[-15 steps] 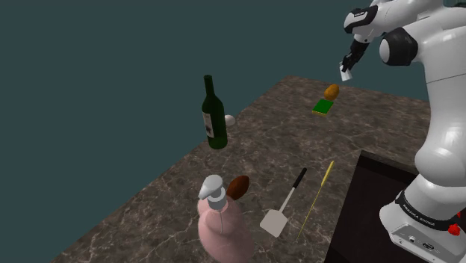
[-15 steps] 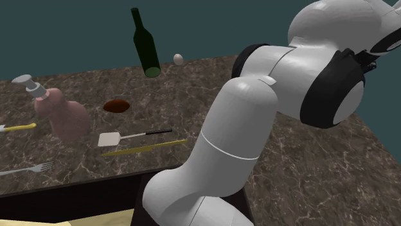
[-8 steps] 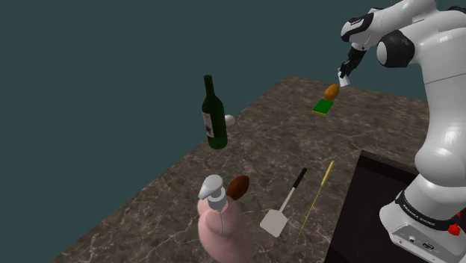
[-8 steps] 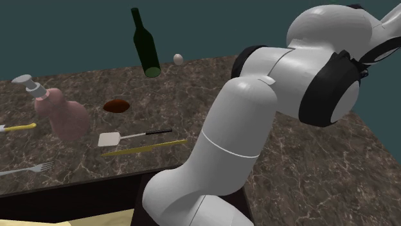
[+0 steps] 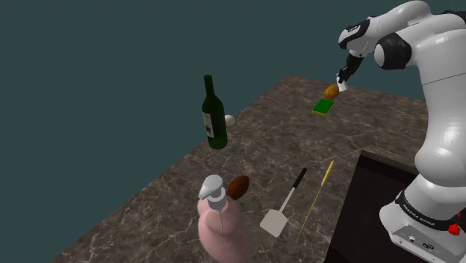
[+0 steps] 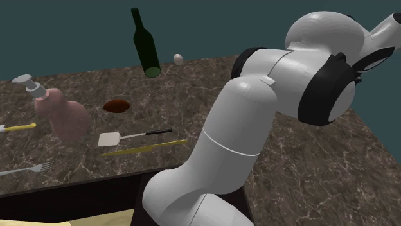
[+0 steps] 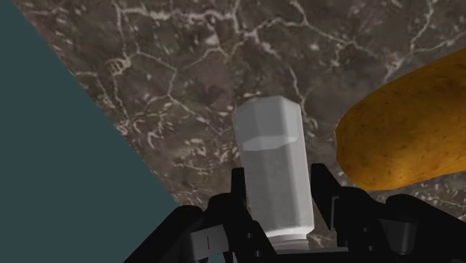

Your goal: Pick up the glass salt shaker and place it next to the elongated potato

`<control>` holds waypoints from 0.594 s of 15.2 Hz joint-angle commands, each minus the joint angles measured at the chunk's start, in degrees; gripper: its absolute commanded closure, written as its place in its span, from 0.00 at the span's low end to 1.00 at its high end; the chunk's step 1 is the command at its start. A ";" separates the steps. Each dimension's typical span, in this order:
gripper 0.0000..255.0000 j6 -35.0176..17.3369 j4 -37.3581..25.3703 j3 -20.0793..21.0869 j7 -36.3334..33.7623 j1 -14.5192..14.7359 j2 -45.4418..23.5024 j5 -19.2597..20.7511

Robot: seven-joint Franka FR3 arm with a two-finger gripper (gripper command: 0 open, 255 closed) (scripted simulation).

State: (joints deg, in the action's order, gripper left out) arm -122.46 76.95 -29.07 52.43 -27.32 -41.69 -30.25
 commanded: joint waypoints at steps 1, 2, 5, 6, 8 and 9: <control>1.00 -0.09 0.07 0.01 0.05 -0.01 0.00 -0.03; 1.00 -0.09 0.07 0.01 0.05 -0.01 0.00 -0.03; 1.00 -0.09 0.07 0.01 0.05 -0.01 0.00 -0.03; 0.00 -0.09 0.07 0.01 0.05 -0.01 0.00 -0.03; 0.00 -0.09 0.06 0.01 0.05 -0.01 0.00 -0.03; 0.00 -0.09 0.06 0.01 0.05 -0.01 0.00 -0.03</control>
State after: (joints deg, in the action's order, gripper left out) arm -122.55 77.01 -29.06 52.47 -27.33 -41.69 -30.27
